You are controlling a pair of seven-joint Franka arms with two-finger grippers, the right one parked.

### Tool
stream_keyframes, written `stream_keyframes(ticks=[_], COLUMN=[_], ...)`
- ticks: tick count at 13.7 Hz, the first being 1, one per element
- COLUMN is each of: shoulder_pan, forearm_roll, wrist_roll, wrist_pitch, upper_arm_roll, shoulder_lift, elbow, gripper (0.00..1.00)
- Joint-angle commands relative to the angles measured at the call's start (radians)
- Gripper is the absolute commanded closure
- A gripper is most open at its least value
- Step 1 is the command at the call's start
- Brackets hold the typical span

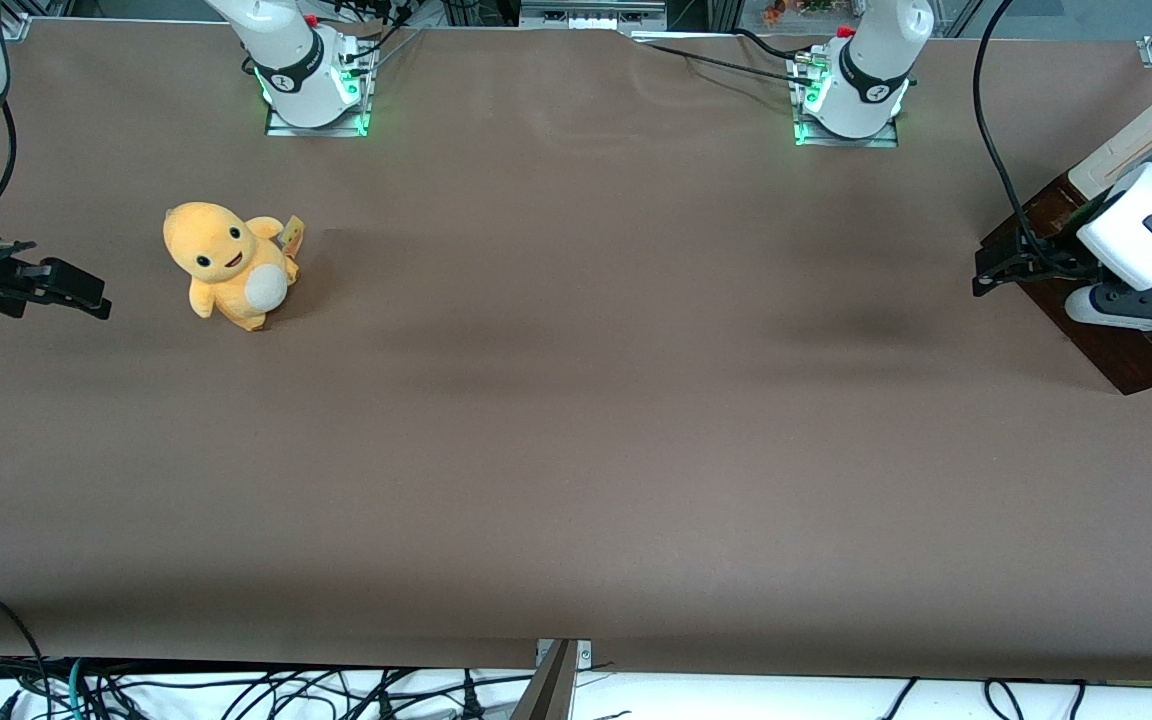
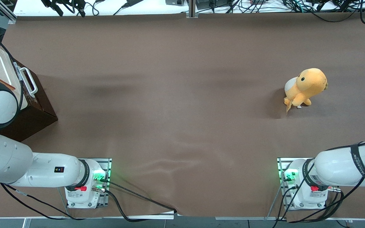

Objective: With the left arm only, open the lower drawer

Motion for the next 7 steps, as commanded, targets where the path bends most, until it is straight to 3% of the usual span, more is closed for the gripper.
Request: stream_keyframes(ticks=[1,7], shoulder_pan=[-0.005,-0.005], forearm_roll=[-0.001,-0.002], wrist_roll=[0.017,0.022], wrist_pitch=[-0.026,-0.025], upper_arm_roll=[0.004,0.005], shoulder_lift=[0.013,0.015], elbow=[0.034,0.034], gripper=[0.00,0.00])
